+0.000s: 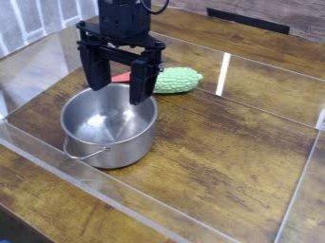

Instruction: Move the pink spoon to the right

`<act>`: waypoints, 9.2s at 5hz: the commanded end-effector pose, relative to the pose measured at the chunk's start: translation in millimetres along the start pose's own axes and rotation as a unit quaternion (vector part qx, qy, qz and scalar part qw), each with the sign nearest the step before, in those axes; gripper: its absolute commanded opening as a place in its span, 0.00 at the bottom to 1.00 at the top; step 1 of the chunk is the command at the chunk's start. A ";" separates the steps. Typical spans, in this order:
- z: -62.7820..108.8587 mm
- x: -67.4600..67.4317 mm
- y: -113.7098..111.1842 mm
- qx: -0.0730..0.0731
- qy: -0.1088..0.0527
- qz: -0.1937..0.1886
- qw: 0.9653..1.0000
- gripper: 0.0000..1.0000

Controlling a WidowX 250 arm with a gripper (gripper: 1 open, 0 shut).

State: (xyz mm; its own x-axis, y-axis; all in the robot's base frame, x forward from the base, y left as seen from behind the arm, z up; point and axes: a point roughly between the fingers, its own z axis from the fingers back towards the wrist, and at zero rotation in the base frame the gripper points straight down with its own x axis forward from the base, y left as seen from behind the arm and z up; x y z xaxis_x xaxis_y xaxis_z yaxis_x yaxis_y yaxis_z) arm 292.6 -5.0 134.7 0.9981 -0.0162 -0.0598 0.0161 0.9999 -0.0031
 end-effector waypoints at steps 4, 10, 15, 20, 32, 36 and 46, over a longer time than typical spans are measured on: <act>-16.1 37.3 34.7 0.011 -0.048 -0.076 0.996 1.00; -33.6 80.5 84.6 0.015 -0.135 -0.176 0.975 1.00; -9.0 80.0 81.9 -0.028 -0.197 -0.152 0.968 1.00; -2.4 80.0 57.5 -0.050 -0.220 -0.111 0.968 1.00; -30.8 108.6 71.4 -0.082 -0.171 -0.011 0.982 0.00; -38.3 104.0 89.8 -0.083 -0.149 0.018 0.985 0.00; 1.6 63.8 -50.3 -0.123 -0.221 -0.177 0.951 0.00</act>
State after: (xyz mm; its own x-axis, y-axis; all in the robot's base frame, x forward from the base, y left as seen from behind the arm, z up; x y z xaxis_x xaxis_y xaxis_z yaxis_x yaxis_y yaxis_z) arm 354.5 -53.9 109.2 0.8931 -0.2837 0.3492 0.3701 0.9045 -0.2118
